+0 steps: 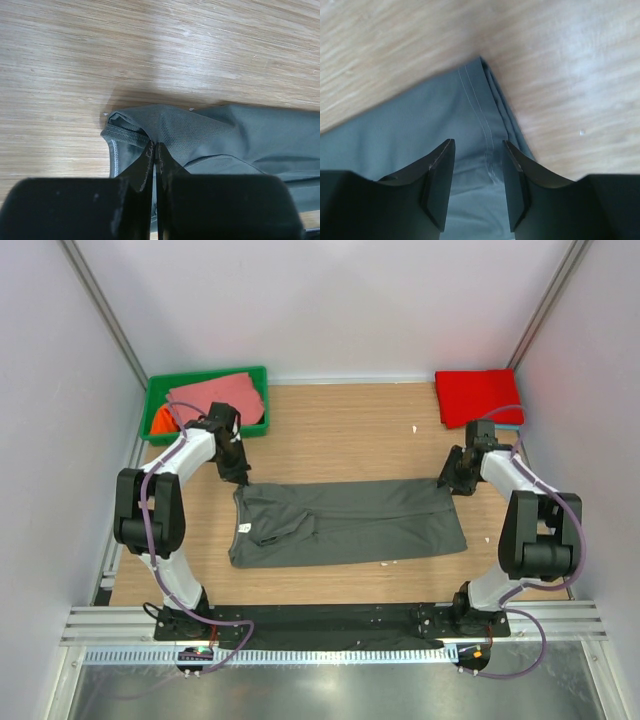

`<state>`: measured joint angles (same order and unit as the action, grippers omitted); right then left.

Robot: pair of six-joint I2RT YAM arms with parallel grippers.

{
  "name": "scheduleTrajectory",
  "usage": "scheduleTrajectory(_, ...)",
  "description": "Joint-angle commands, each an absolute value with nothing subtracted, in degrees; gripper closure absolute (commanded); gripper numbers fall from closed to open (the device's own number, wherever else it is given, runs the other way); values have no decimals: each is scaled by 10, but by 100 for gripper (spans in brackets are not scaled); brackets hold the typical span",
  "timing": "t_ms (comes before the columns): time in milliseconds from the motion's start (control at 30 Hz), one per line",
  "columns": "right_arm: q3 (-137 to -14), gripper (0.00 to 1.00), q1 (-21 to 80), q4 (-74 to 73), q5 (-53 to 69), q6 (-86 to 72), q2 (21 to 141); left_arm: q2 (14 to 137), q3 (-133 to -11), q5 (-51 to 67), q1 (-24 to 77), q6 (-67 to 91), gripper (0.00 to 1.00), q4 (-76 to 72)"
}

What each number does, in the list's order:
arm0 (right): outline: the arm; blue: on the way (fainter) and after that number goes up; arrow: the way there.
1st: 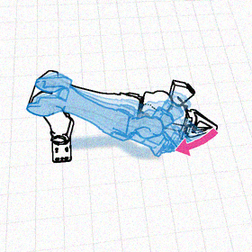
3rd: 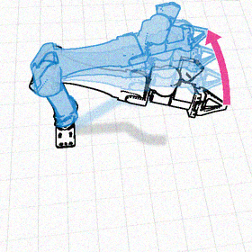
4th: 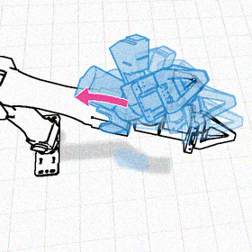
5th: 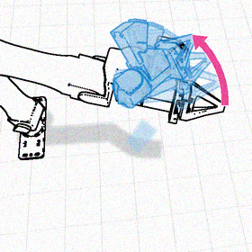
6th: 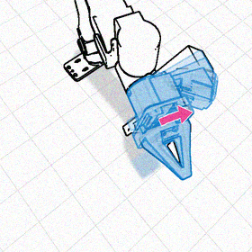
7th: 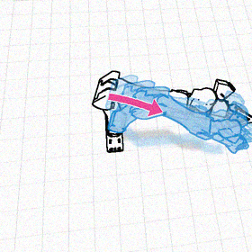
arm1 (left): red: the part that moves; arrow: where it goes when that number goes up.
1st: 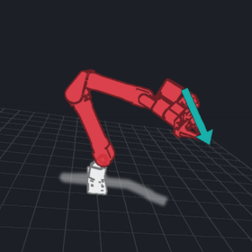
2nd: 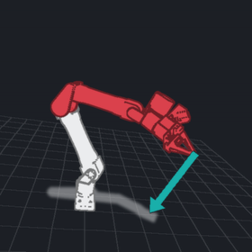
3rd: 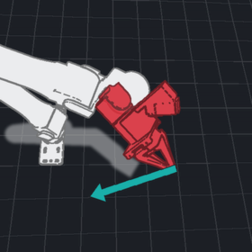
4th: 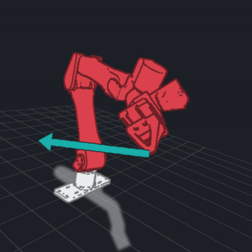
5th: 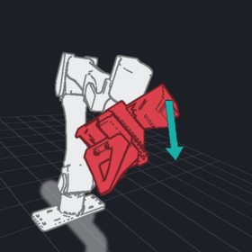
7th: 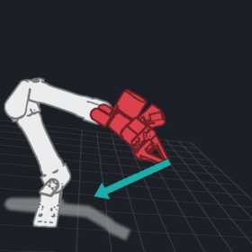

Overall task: Fold and stack the t-shirts
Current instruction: Fold the tshirt

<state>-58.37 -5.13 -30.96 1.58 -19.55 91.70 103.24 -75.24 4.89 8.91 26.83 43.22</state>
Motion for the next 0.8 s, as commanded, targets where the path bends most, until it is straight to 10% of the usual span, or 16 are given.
scheduleTrajectory(0, -545, 51, -54, -324, 5, -262, 863, 1031, -762, 60, 86, 271, 99, 423)
scheduleTrajectory(333, -520, 37, -62, -324, 17, -294, 815, 953, -718, 4, 89, 266, 55, 460)
scheduleTrajectory(767, -491, 37, -62, -304, 47, -272, 802, 849, -556, 144, 181, 320, 53, 485)
